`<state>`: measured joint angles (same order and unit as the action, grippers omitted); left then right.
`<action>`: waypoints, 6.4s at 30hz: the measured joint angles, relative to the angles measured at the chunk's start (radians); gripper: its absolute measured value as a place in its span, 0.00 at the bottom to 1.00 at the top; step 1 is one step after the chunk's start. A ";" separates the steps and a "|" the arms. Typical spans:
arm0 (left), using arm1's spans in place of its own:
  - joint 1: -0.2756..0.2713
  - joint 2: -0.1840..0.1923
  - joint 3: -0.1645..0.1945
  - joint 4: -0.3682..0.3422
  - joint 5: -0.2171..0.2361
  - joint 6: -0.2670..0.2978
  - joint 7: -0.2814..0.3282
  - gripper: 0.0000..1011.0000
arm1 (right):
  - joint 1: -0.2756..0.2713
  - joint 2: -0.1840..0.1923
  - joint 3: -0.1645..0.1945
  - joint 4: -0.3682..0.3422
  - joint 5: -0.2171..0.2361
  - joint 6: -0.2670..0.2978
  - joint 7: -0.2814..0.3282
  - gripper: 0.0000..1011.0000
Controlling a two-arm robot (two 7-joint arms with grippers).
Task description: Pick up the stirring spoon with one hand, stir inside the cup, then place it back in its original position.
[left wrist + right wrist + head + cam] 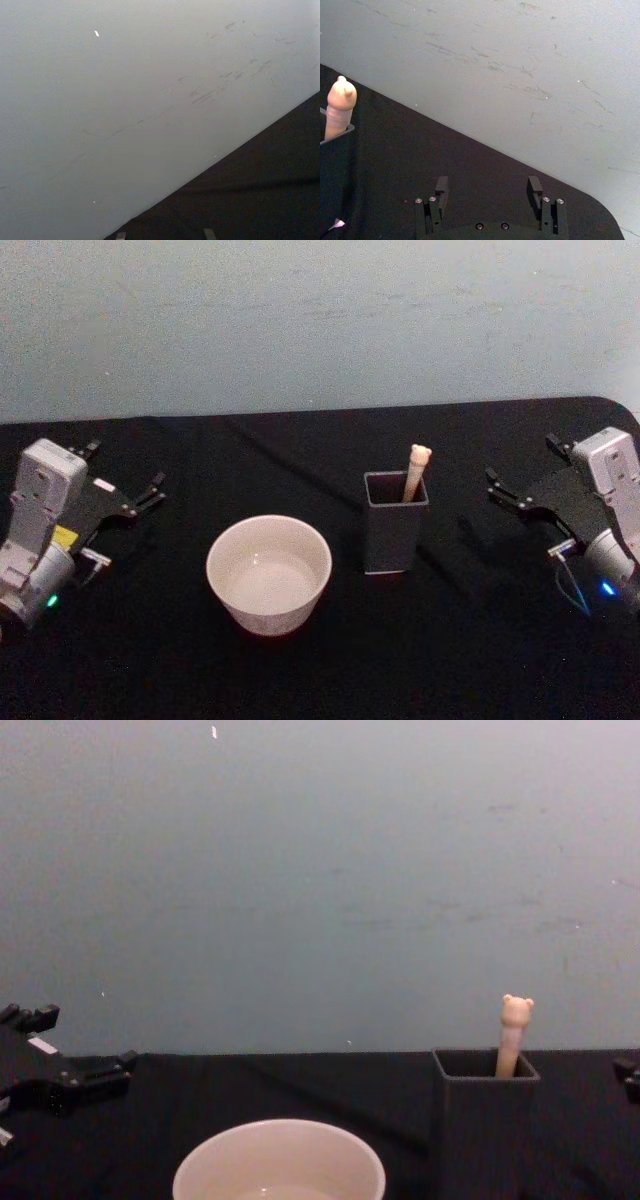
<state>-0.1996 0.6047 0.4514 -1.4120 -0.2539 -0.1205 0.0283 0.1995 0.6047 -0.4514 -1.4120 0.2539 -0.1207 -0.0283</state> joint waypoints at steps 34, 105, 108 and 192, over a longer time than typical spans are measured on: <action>0.000 0.000 0.000 0.000 0.000 0.000 0.000 0.99 | 0.000 0.000 0.000 0.000 0.000 0.000 0.000 0.99; 0.000 0.000 0.000 0.000 0.000 0.000 0.000 0.99 | 0.014 -0.049 0.088 -0.071 0.213 0.110 0.523 0.99; 0.000 0.000 0.000 0.000 0.000 0.000 0.000 0.99 | 0.038 -0.065 0.084 -0.049 0.211 0.127 0.532 0.99; 0.000 0.000 0.000 0.000 0.000 0.000 0.000 0.99 | 0.116 -0.109 0.064 0.029 0.221 0.170 0.562 0.21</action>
<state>-0.1995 0.6047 0.4514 -1.4120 -0.2539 -0.1205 0.0283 0.3152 0.4961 -0.3876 -1.3831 0.4751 0.0488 0.5340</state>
